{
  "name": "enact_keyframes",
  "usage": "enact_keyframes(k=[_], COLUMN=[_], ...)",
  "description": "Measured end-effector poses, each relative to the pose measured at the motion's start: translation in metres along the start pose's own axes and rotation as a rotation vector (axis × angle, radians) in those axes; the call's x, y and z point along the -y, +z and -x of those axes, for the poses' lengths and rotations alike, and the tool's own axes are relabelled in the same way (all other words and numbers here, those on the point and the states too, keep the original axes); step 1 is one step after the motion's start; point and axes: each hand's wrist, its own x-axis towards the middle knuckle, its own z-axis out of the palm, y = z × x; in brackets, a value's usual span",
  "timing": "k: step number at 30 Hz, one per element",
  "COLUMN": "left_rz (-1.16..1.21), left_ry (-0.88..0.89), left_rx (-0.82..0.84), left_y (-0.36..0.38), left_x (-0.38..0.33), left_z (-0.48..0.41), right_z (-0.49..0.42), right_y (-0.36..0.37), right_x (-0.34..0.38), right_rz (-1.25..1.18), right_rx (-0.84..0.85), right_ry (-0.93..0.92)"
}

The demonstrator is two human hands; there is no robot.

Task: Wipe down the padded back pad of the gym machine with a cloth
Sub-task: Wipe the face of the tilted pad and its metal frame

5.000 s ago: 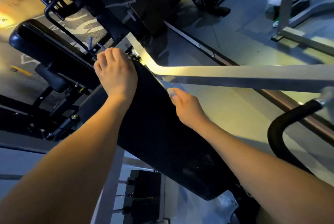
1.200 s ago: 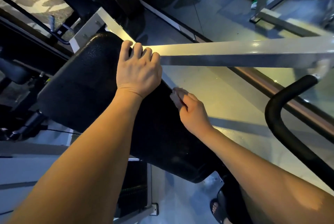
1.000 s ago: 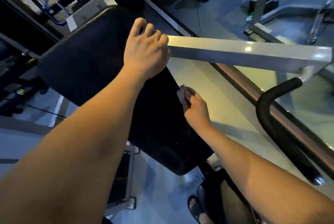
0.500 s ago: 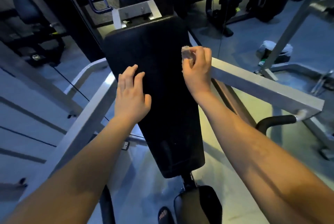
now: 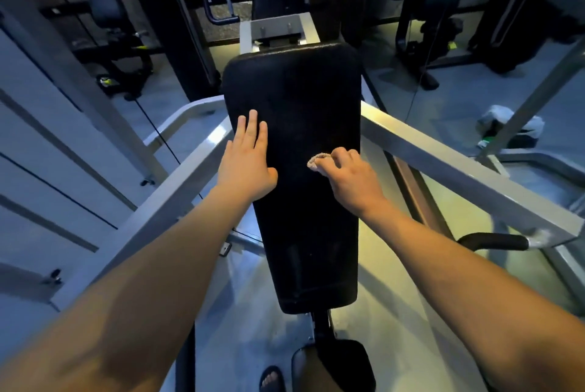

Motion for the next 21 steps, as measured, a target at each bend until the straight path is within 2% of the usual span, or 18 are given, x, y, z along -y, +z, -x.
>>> enact_keyframes(k=[3,6,8,10,12,15,17,19,21], left_rz=[-0.001,-0.023,-0.030,-0.028,-0.028,-0.027,-0.023,-0.013,0.005], left_ry=[-0.032,-0.061,-0.074,-0.098,-0.117,-0.129,-0.126,-0.124,-0.129], left_rx=[0.021,0.024,0.025,0.025,0.021,0.017,0.013,0.017,0.027], left_y=[-0.001,0.001,0.002,0.005,0.008,0.012,0.012,0.011,0.009], left_x=[-0.005,-0.009,-0.010,-0.014,-0.017,-0.018,-0.018,-0.017,-0.017], left_z=[-0.001,-0.003,-0.003,-0.006,-0.007,-0.009,-0.009,-0.008,-0.007], right_z=[-0.026,-0.078,-0.105,-0.110,-0.089,-0.039,-0.033,-0.055,-0.094], right_y=[-0.022,-0.051,-0.059,-0.049,-0.026,0.001,0.003,-0.010,-0.030], right_x=[-0.004,-0.011,-0.013,-0.012,-0.008,-0.002,-0.006,-0.009,-0.015], right_rz=[-0.109,-0.199,-0.170,-0.137,-0.094,-0.059,-0.070,-0.117,-0.153], right_rx=[-0.036,-0.265,-0.345,-0.358,-0.323,-0.102,-0.020,-0.096,-0.277], right_ry=[-0.020,0.048,0.132,0.141,0.014,-0.224,-0.282,-0.203,-0.083])
